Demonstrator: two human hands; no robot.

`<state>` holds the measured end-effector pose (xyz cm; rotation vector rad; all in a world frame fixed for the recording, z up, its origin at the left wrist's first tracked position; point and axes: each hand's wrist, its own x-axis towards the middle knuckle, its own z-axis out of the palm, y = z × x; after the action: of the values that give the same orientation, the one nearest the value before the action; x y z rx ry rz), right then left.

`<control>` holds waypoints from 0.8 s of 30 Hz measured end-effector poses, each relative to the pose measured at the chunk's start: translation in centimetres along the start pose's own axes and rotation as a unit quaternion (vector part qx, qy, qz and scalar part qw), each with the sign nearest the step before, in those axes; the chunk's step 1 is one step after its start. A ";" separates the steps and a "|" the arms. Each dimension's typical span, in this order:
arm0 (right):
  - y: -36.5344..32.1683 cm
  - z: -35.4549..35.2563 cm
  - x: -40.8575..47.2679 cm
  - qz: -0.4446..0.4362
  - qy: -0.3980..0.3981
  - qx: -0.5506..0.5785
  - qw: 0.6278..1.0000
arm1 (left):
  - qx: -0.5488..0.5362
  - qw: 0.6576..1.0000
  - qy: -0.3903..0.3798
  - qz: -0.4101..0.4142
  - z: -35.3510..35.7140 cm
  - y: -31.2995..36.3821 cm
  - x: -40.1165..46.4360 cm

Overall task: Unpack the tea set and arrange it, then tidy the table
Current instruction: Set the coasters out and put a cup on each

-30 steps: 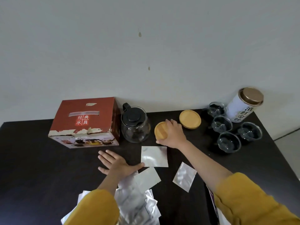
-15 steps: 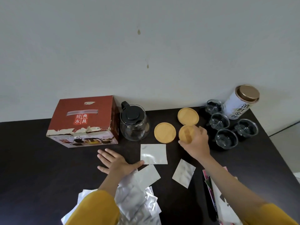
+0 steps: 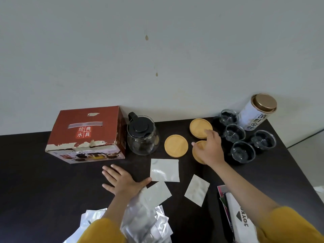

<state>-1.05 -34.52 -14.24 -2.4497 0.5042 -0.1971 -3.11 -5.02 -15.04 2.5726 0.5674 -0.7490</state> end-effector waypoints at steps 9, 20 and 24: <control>-2.6 0.0 7.7 0.049 -0.109 -0.133 0.984 | -0.080 0.983 0.162 -0.021 -0.6 -1.7 2.1; -4.5 1.2 7.8 0.032 -0.053 -0.095 0.994 | -0.007 0.981 0.191 -0.030 -0.1 -3.4 4.5; -7.2 3.1 6.7 0.001 -0.013 0.001 1.000 | 0.004 0.979 0.201 -0.025 0.1 -3.6 4.6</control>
<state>8.10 -30.20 -12.24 -2.4463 0.4957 -0.1638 -1.31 -0.83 -18.70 2.7406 0.7515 -0.2389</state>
